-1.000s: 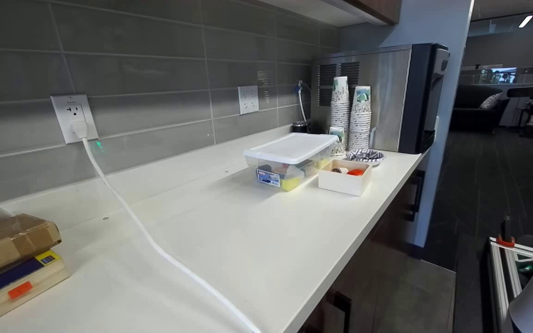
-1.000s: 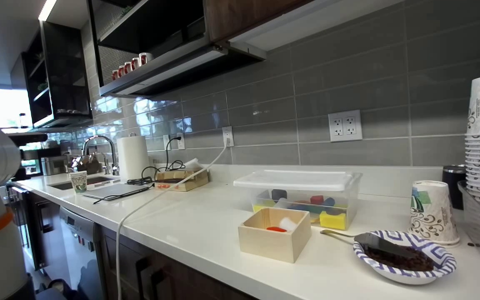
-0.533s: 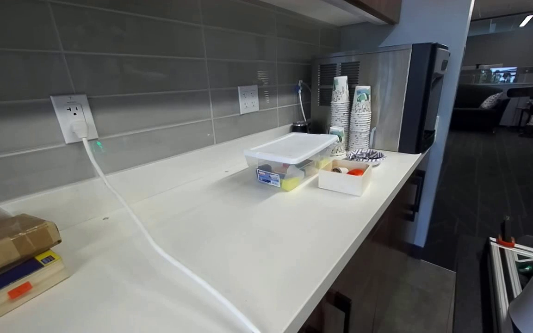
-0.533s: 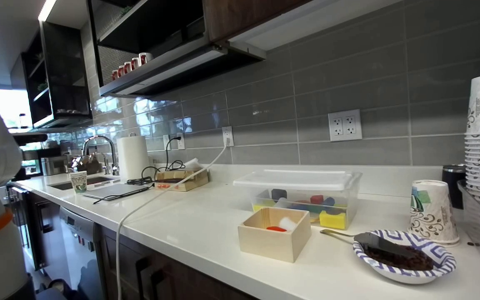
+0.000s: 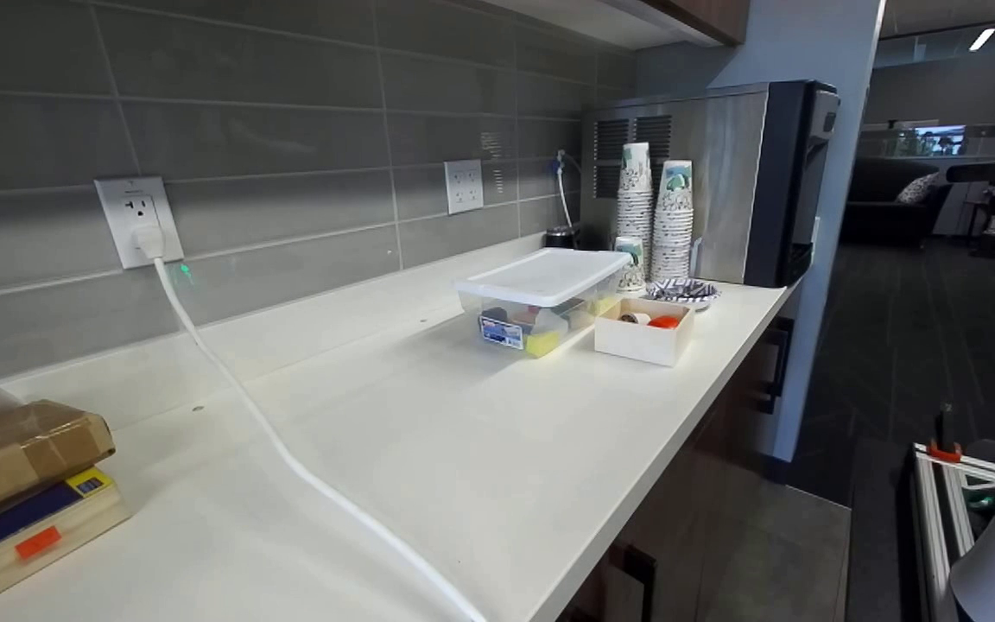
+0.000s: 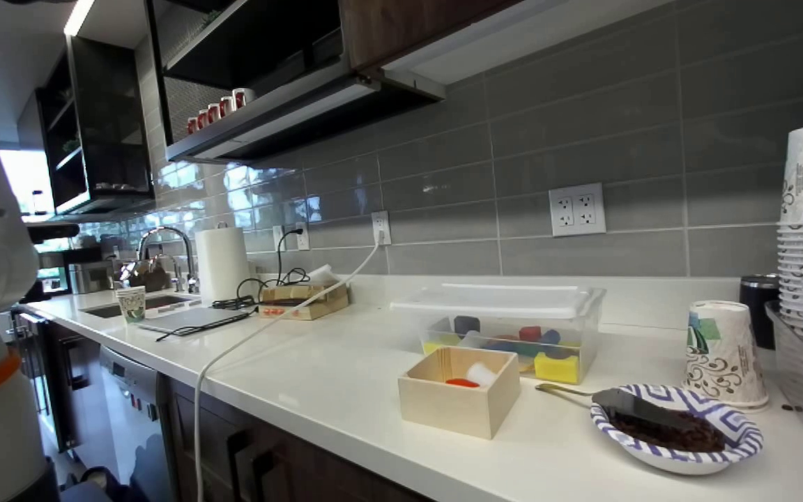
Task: Open the top left cabinet door
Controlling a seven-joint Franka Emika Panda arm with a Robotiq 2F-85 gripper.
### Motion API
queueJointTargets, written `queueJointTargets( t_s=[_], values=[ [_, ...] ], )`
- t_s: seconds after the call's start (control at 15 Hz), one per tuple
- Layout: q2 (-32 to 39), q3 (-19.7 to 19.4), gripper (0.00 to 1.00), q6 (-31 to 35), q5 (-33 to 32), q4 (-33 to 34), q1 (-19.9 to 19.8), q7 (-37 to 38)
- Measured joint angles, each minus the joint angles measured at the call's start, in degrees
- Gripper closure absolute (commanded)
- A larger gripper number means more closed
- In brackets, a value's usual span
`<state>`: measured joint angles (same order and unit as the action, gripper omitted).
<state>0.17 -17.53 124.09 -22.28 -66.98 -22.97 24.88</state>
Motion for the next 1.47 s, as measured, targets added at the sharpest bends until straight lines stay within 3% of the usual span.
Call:
queueJointTargets(
  t_s=[1.47],
  values=[
    [11.34,-2.49,0.00,2.23,0.02,8.55,-1.88,0.98]
  ],
)
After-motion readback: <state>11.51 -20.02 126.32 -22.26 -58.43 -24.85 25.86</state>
